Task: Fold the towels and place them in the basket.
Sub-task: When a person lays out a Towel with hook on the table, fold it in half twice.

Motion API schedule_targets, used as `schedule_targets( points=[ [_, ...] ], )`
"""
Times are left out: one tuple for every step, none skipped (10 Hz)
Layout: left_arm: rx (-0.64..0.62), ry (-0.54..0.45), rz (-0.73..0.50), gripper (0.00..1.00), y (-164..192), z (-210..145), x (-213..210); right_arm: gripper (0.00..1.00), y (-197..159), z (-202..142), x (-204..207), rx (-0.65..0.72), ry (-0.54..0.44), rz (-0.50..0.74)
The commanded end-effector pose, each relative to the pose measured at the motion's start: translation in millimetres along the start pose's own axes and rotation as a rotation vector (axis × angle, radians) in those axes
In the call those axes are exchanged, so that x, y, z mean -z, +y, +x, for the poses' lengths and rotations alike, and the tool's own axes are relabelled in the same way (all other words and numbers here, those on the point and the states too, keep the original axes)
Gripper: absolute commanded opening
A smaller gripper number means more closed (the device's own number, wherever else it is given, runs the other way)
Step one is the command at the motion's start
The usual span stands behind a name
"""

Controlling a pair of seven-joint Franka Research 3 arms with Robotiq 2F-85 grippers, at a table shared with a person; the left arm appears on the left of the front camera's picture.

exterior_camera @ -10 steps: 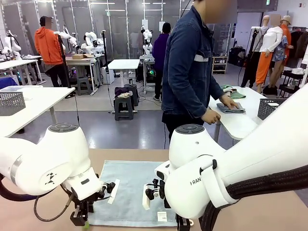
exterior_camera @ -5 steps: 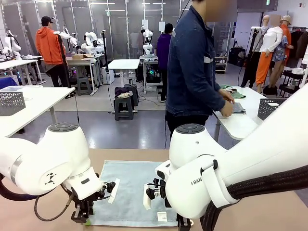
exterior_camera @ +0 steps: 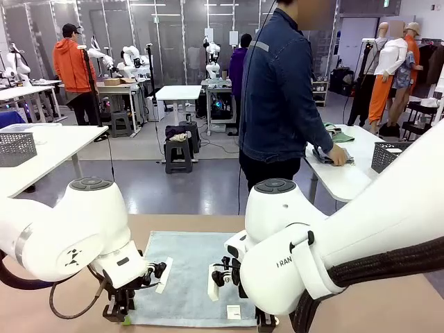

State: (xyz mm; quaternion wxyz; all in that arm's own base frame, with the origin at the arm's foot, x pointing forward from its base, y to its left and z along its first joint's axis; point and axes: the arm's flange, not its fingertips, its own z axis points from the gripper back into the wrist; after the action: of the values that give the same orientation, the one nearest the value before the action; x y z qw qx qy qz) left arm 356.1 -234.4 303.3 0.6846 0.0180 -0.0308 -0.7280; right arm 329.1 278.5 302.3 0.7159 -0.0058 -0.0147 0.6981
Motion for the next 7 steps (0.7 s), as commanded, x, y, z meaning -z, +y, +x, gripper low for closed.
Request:
schedule_targets(
  points=[
    [-0.004, 0.016, 0.013, 0.38, -5.5, -2.5, 5.4, 0.38, -7.4, -0.2, 6.4, -0.022, 0.001, -0.029],
    [-0.003, 0.017, 0.012, 0.38, -5.6, -2.0, 5.5, 0.38, -8.3, -0.7, 7.4, -0.022, 0.000, -0.028],
    [-0.003, 0.018, 0.011, 0.38, -5.3, -1.0, 5.7, 0.38, -8.6, -1.2, 7.9, -0.026, -0.002, -0.030],
    [-0.003, 0.018, 0.010, 0.38, -5.1, -0.2, 6.1, 0.38, -8.7, -1.7, 9.0, -0.033, -0.005, -0.039],
    [-0.002, 0.018, 0.008, 0.38, -4.5, 0.2, 6.8, 0.38, -9.5, -2.5, 9.6, -0.033, -0.006, -0.043],
    [-0.004, 0.016, 0.006, 0.38, -4.7, -0.1, 6.7, 0.38, -9.8, -2.5, 10.1, -0.031, -0.007, -0.040],
    [-0.004, 0.016, 0.007, 0.38, -5.1, -0.3, 6.6, 0.38, -9.9, -2.5, 10.0, -0.032, -0.008, -0.041]
  ],
)
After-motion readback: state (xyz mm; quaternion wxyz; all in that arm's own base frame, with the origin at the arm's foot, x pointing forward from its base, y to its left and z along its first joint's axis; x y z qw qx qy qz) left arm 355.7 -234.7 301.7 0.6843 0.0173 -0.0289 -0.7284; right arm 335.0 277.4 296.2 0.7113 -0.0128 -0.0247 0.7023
